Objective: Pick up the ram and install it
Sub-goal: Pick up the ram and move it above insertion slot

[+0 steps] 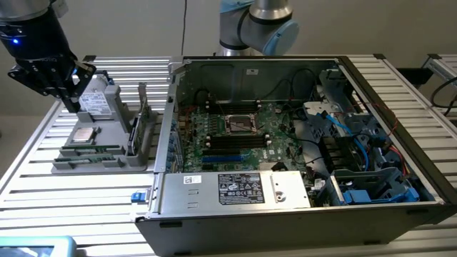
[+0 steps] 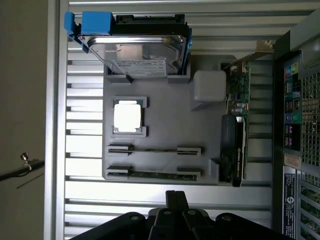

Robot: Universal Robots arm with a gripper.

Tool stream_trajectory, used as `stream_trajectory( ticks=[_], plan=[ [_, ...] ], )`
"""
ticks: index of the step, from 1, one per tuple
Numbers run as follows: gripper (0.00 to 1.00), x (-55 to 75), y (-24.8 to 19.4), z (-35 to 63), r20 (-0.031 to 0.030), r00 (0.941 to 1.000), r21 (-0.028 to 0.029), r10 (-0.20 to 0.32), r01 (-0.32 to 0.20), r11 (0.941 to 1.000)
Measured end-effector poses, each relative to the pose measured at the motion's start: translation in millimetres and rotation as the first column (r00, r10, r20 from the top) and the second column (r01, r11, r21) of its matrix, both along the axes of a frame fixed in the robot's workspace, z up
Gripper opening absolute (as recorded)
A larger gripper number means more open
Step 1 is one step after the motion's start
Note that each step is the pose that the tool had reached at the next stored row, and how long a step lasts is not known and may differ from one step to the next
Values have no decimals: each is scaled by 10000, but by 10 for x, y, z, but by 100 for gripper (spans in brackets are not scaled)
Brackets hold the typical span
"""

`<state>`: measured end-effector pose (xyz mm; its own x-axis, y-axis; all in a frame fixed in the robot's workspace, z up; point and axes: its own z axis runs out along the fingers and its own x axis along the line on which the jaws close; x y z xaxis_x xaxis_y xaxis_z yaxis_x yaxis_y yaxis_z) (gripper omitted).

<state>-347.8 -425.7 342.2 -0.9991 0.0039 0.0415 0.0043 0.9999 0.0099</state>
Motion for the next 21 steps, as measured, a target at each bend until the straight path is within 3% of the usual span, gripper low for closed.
stream_trajectory(
  ticks=[4, 6, 11, 16, 21],
  plan=[
    [11, 0, 0, 0, 0, 10000, 0, 0, 0, 10000],
    [11, -12, 2, 0, 28, 10000, -2, 27, -27, 10000],
    [11, -12, 1, -6, 29, 9958, -2, 918, -918, 9958],
    [11, -12, 1, -13, 30, 9832, -1, 1824, -1824, 9832],
    [11, -12, 1, -17, 30, 9627, -1, 2705, -2705, 9627]
  ],
)
